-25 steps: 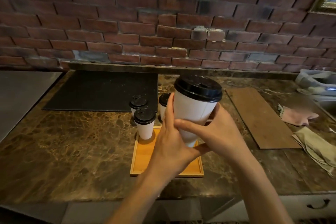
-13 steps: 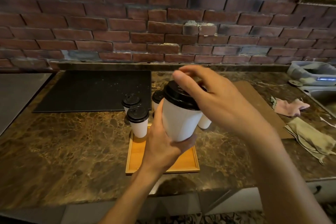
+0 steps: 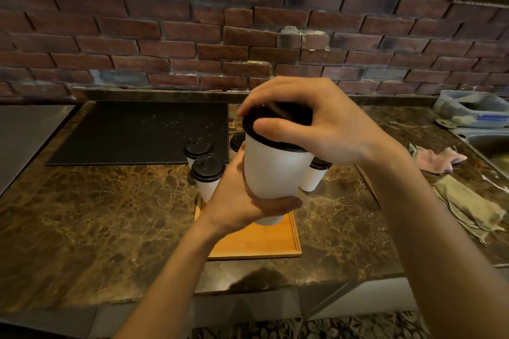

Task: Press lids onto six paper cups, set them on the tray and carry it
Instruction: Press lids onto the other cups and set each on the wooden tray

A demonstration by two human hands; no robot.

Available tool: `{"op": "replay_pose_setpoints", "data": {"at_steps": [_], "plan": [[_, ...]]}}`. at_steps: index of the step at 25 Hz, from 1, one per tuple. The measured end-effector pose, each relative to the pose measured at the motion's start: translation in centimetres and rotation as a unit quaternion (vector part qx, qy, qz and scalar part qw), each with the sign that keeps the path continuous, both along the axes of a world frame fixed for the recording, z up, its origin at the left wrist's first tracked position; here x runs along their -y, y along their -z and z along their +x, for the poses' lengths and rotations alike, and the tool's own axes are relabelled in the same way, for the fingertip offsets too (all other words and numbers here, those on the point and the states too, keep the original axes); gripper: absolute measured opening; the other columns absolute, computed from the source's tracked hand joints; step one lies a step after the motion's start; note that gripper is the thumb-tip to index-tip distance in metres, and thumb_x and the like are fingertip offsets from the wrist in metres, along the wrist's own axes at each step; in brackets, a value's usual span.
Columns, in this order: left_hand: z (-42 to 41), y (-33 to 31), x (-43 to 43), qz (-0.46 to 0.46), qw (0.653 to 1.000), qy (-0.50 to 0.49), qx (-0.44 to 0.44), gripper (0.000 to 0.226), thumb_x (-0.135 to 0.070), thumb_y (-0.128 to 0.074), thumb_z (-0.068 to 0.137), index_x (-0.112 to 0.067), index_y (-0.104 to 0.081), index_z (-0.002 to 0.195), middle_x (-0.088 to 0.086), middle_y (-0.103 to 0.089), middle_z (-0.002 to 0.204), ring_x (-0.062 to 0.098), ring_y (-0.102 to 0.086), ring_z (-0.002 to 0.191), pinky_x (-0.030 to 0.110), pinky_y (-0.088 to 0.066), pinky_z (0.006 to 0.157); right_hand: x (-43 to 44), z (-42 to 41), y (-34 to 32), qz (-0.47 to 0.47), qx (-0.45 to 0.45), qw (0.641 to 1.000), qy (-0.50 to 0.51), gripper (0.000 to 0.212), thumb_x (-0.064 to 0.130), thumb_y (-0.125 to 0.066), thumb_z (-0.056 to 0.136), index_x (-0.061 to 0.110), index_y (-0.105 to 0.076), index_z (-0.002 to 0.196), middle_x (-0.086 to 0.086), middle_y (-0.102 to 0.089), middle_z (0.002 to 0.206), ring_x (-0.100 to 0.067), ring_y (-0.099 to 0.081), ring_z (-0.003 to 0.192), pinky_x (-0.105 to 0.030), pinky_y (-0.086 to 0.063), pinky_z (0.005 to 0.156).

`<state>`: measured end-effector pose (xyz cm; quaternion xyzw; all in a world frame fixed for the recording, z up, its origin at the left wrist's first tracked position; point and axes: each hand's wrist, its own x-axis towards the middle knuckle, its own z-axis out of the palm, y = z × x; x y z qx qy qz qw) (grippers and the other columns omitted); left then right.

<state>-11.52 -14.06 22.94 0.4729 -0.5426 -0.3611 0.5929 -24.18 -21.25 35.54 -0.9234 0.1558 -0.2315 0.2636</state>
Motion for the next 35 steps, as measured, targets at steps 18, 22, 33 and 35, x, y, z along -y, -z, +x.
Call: {"op": "replay_pose_setpoints", "data": {"at_steps": [18,22,33,35], "plan": [[1.0,0.0,0.4,0.007,1.000,0.025,0.003,0.080,-0.028,-0.086,0.050,-0.019,-0.051,0.121,-0.015,-0.067,0.104,0.008,-0.066,0.096,0.019,-0.054,0.070,0.6,0.6,0.2,0.084,-0.024,0.996,0.016,0.024,0.036,-0.064,0.092,0.030,-0.067,0.115,0.016,-0.065,0.107,-0.001,-0.061,0.099,-0.013,-0.048,0.074],[-0.5,0.6,0.8,-0.004,0.996,-0.088,-0.005,0.085,-0.039,-0.085,0.052,-0.032,-0.044,0.126,-0.016,-0.061,0.113,-0.003,-0.060,0.103,0.015,-0.052,0.073,-0.4,3.6,1.6,-0.034,-0.090,0.956,0.276,0.041,0.059,-0.051,0.090,0.028,-0.067,0.111,0.008,-0.063,0.095,-0.017,-0.055,0.088,-0.032,-0.043,0.066],[1.3,-0.3,0.7,0.002,1.000,0.000,-0.002,0.084,-0.034,-0.088,0.048,-0.019,-0.051,0.122,-0.008,-0.066,0.107,0.012,-0.065,0.098,0.026,-0.056,0.070,-0.3,2.0,-0.1,-0.005,-0.056,0.995,0.086,0.027,0.047,-0.060,0.091,0.030,-0.068,0.111,0.011,-0.067,0.103,-0.005,-0.060,0.094,-0.016,-0.048,0.073],[0.6,0.1,0.9,-0.016,0.999,-0.043,-0.010,0.078,-0.033,-0.085,0.054,-0.031,-0.047,0.122,-0.016,-0.064,0.110,0.003,-0.062,0.102,0.018,-0.053,0.073,-0.9,3.4,0.7,-0.048,-0.099,0.968,0.227,0.038,0.060,-0.051,0.089,0.027,-0.066,0.102,0.007,-0.063,0.090,-0.016,-0.056,0.081,-0.032,-0.045,0.063]]}}
